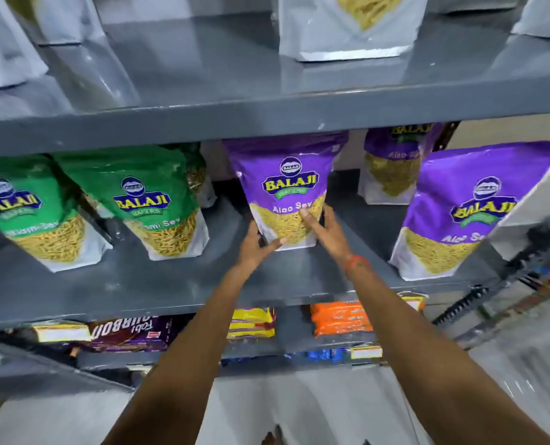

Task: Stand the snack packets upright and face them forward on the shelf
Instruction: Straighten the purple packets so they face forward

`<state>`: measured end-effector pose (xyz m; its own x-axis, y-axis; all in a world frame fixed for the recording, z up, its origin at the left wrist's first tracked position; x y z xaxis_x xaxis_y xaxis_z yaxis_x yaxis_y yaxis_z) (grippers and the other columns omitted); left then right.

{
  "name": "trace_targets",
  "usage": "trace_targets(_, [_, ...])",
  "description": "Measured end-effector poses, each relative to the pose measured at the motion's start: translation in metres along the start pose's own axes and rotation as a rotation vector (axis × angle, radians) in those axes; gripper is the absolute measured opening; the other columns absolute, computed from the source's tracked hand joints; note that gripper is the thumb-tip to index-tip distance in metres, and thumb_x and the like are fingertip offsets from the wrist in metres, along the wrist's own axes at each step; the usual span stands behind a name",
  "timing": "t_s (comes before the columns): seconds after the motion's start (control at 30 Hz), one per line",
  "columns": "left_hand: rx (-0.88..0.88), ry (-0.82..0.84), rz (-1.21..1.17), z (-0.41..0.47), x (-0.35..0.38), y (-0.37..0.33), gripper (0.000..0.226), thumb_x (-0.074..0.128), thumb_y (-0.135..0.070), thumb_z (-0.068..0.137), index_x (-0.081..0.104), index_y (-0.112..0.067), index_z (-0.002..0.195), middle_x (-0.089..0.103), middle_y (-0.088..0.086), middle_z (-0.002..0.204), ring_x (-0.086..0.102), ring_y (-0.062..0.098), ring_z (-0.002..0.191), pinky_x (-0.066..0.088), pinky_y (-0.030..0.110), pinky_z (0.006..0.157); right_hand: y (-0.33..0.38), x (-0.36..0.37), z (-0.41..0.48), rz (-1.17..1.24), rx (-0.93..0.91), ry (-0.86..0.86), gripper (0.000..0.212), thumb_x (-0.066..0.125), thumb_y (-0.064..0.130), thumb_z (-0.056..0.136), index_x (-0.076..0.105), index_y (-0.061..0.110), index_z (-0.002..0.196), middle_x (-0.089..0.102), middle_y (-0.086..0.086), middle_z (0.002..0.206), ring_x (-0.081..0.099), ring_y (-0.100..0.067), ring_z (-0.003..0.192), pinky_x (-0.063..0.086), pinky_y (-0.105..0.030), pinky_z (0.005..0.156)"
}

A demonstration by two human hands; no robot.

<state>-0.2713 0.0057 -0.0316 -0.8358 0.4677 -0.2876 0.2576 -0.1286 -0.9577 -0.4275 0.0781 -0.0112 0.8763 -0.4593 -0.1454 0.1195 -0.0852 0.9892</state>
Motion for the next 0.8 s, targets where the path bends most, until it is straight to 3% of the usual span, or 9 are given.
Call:
trace_targets(0.13, [-0.027,0.053,-0.020,-0.006,0.000,0.011,0.059,0.073,-0.013,0.076,0.040,-0.007,0.125,0.056,0.003,0.115,0.056,0.022,0.112,0.044,0.001,0.071,-0.003,0.001,-0.022,0.020,0.026,-0.047,0.054,0.065,0.044,0.080,0.048,0.017,0.124,0.060,0.008,0.120,0.058,0.011,0.099,0.045,-0.008,0.082])
trace_targets(0.23, [-0.004,0.068,-0.047,-0.036,0.003,0.015,0.063,0.075,-0.020,0.075,0.039,-0.017,0.127,0.056,-0.003,0.122,0.056,0.016,0.114,0.046,0.004,0.079,-0.004,0.001,-0.049,0.017,0.021,-0.050,0.054,0.061,0.041,0.083,0.046,0.016,0.128,0.059,0.012,0.117,0.055,0.020,0.094,0.043,0.000,0.076])
trace_targets(0.33, [0.022,0.046,-0.006,-0.067,0.006,0.022,0.070,0.075,-0.041,0.070,0.037,-0.025,0.127,0.058,-0.006,0.125,0.057,0.012,0.114,0.051,0.021,0.089,-0.013,-0.002,-0.076,0.019,0.018,-0.103,0.069,0.060,0.055,0.073,0.044,0.017,0.129,0.060,0.011,0.117,0.054,0.022,0.093,0.044,-0.007,0.079])
trace_targets(0.43, [-0.001,0.025,0.019,-0.084,0.010,0.032,0.078,0.071,-0.063,0.062,0.037,-0.033,0.126,0.060,-0.008,0.124,0.058,0.013,0.113,0.052,0.040,0.093,-0.018,-0.001,-0.096,0.055,0.007,-0.089,0.065,0.059,0.052,0.075,0.044,0.018,0.128,0.060,0.007,0.120,0.058,0.013,0.100,0.048,-0.012,0.082])
trace_targets(0.6, [-0.042,0.030,0.049,-0.095,0.011,0.030,0.076,0.068,-0.072,0.057,0.037,-0.037,0.118,0.059,-0.006,0.123,0.056,0.017,0.114,0.052,0.050,0.092,-0.012,-0.001,-0.108,0.073,-0.008,-0.067,0.061,0.058,0.049,0.079,0.042,0.020,0.130,0.059,0.007,0.123,0.059,0.007,0.105,0.050,-0.022,0.091])
trace_targets(0.7, [-0.005,0.016,0.037,-0.100,0.009,0.015,0.095,0.069,-0.068,0.058,0.024,-0.033,0.135,0.043,-0.002,0.145,0.044,0.019,0.131,0.044,0.051,0.103,0.001,0.003,-0.116,0.091,-0.041,-0.085,0.052,0.051,0.039,0.090,0.035,0.019,0.135,0.051,0.014,0.129,0.051,0.016,0.111,0.046,-0.015,0.095])
trace_targets(0.73, [0.010,-0.025,0.044,-0.105,0.005,0.010,0.106,0.065,-0.071,0.059,0.013,-0.032,0.143,0.028,-0.001,0.154,0.032,0.019,0.139,0.035,0.052,0.110,0.007,0.001,-0.121,0.074,-0.082,-0.185,0.055,0.048,0.042,0.092,0.030,0.018,0.139,0.044,0.011,0.139,0.042,0.014,0.121,0.040,-0.015,0.102])
trace_targets(0.8, [0.059,-0.149,0.100,-0.115,-0.010,-0.005,0.115,0.052,-0.080,0.061,-0.003,-0.026,0.147,0.004,-0.001,0.160,0.010,0.012,0.144,0.017,0.048,0.119,0.032,-0.003,-0.137,-0.056,-0.218,-0.468,0.071,0.038,0.054,0.091,0.021,0.012,0.145,0.027,-0.002,0.154,0.023,-0.003,0.140,0.024,-0.029,0.117])
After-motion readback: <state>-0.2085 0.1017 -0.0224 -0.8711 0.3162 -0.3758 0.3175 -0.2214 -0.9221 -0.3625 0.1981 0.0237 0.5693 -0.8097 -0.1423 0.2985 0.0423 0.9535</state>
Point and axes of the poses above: each hand's wrist, its own z-axis towards the middle knuckle, its own x-axis out of the palm, y = z × x, the point moved 7 cm from there along z, towards the middle knuckle
